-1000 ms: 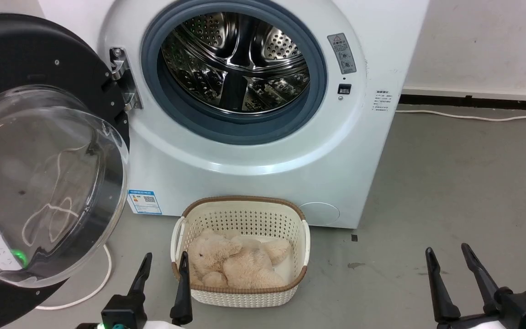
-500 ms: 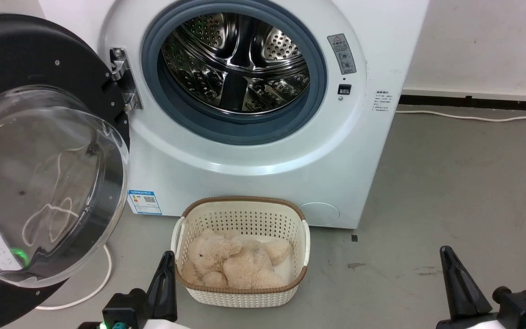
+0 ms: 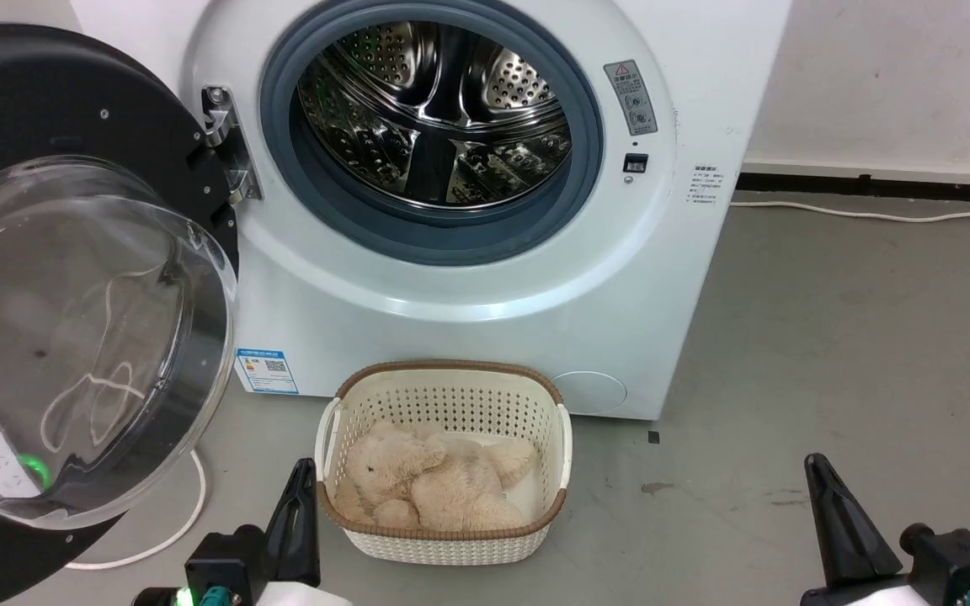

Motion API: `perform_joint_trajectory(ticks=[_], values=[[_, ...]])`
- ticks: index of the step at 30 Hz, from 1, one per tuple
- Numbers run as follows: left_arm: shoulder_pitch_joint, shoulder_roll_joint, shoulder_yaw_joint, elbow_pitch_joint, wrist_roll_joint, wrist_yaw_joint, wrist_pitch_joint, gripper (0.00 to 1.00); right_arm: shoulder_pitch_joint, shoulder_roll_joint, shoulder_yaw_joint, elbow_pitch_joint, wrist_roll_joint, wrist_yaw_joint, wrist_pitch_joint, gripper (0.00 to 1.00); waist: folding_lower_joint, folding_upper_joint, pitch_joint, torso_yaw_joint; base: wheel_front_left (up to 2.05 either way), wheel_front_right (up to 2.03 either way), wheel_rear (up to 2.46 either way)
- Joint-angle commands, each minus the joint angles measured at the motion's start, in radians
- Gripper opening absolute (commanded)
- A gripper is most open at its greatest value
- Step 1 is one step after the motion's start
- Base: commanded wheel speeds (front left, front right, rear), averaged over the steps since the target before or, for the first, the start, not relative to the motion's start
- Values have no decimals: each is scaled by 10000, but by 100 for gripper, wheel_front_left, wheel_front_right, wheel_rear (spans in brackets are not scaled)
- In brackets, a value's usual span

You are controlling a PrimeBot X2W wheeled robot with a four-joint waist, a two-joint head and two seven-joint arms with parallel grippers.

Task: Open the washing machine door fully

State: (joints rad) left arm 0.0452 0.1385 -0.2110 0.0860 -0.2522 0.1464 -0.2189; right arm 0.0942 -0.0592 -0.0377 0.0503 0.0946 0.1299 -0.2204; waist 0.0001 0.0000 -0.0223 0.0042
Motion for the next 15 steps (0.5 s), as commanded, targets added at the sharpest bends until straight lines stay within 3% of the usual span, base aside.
perform_joint_trajectory(ticks=[1,15], values=[[-69,-66,83,-75,147,-64,85,0,-135,16,25,-73,-79,1,85,0,-1,0,4,0,0,0,0],[-121,-177,358,-182,470,-254,371,0,-245,26,73,-131,-197,2,373,0,-1,0,34,-6,0,0,0]])
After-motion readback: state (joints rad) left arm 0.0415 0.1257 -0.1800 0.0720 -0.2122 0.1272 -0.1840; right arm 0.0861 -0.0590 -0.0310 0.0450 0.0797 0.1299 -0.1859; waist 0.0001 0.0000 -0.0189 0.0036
